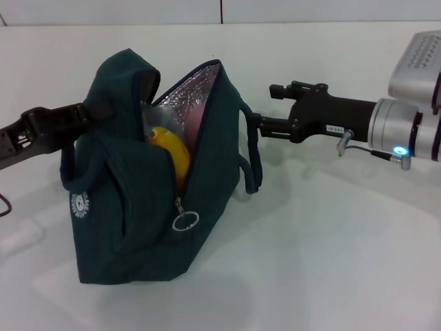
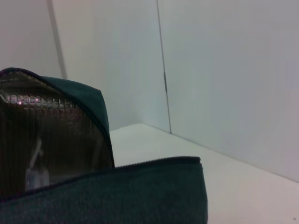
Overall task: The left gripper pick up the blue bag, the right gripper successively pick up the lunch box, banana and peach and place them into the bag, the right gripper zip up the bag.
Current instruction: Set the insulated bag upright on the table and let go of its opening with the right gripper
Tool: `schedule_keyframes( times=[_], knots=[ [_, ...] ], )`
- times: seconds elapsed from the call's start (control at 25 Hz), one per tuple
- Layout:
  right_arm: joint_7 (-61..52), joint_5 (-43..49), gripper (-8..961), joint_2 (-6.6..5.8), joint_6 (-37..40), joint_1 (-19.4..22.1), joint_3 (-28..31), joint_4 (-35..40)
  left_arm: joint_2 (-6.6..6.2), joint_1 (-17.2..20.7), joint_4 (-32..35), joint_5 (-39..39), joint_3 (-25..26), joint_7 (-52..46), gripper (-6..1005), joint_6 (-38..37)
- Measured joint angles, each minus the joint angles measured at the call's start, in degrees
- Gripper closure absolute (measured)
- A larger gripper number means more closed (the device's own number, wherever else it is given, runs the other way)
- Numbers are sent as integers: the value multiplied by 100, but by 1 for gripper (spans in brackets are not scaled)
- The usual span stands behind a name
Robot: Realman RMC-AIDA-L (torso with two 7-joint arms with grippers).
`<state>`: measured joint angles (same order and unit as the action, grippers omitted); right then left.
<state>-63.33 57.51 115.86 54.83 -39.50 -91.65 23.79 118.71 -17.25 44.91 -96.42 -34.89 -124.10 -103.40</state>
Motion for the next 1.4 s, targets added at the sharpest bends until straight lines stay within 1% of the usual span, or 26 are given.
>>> schedule_keyframes(
  times=[0.2,0.48,0.92,1.04,1.24,1.4],
  knots=[
    [0,2,210,27,-124,-99,-40,-57,19,2,0,0,0,1,952,-5],
    [1,-40,213,39,-379,-173,-309,-26,33,3,0,-13,0,49,952,-5],
    [53,-56,227,34,-474,-236,-312,17,42,2,-58,-41,0,53,952,-1],
    [59,-56,445,33,-473,-236,-310,47,41,3,-68,-44,0,53,952,-3],
    [67,-56,658,33,-445,-233,-309,86,38,30,-71,-44,0,53,952,-12],
    [79,-57,721,33,-431,-184,-309,190,37,53,-71,-44,0,53,952,-14]
  ],
)
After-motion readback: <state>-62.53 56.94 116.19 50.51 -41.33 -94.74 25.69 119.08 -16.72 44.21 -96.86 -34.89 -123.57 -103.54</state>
